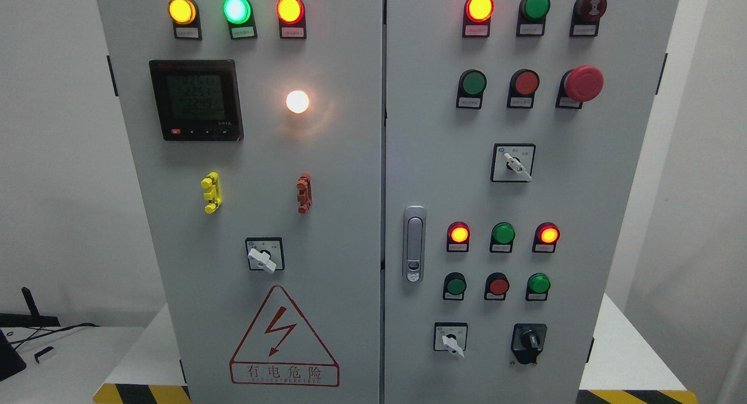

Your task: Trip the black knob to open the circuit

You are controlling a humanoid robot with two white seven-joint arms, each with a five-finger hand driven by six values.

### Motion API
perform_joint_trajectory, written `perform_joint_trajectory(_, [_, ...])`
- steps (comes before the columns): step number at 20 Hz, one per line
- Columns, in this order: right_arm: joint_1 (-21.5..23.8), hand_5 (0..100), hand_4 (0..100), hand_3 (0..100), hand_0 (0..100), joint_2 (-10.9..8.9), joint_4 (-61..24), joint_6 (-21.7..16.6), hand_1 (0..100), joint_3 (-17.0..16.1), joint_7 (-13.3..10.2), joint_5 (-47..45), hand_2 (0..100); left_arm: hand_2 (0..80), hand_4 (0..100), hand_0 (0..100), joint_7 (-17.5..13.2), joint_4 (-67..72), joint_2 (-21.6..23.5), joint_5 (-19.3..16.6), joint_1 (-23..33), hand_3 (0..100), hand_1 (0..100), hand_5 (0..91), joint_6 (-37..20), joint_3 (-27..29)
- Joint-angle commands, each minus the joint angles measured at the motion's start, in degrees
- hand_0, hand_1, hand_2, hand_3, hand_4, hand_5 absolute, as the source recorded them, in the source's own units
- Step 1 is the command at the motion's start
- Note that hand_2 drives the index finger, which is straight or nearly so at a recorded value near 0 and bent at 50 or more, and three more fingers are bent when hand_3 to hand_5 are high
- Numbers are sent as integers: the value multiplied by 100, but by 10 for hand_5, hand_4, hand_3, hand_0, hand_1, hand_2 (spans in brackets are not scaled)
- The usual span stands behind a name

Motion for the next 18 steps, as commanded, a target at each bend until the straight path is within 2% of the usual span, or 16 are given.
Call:
perform_joint_trajectory(1, [-750, 863, 906, 985, 164, -490, -1233, 392, 581, -572, -173, -459, 448, 0, 0, 120, -3, 0, 3, -176, 0, 0, 389, 0, -5, 0])
perform_joint_trajectory(3, [-1084, 896, 998, 1000, 167, -490, -1225, 664, 608, -572, -261, -494, 470, 0, 0, 120, -3, 0, 3, -176, 0, 0, 389, 0, -5, 0])
perform_joint_trajectory(6, [-1638, 903, 1000, 1000, 183, -508, -1120, 1086, 615, -695, -323, -547, 489, 0, 0, 120, -3, 0, -5, -176, 0, 0, 389, 0, -5, 0])
perform_joint_trajectory(9, [-2393, 904, 1000, 1000, 195, -420, -900, 1665, 625, -844, -332, -556, 505, 0, 0, 120, -3, 0, 3, -176, 0, 0, 389, 0, -5, 0])
perform_joint_trajectory(12, [-2877, 904, 1000, 1000, 207, -490, -672, 1834, 642, -862, -332, -547, 516, 0, 0, 120, -3, 0, -5, -176, 0, 0, 389, 0, -5, 0])
perform_joint_trajectory(16, [-3580, 903, 1000, 1000, 227, -490, -443, 2202, 647, -862, -340, -539, 517, 0, 0, 120, -3, 0, 3, -176, 0, 0, 389, 0, -5, 0])
perform_joint_trajectory(18, [-3879, 903, 1000, 1000, 233, -490, -302, 2265, 650, -854, -349, -530, 521, 0, 0, 120, -3, 0, 3, -176, 0, 0, 389, 0, -5, 0])
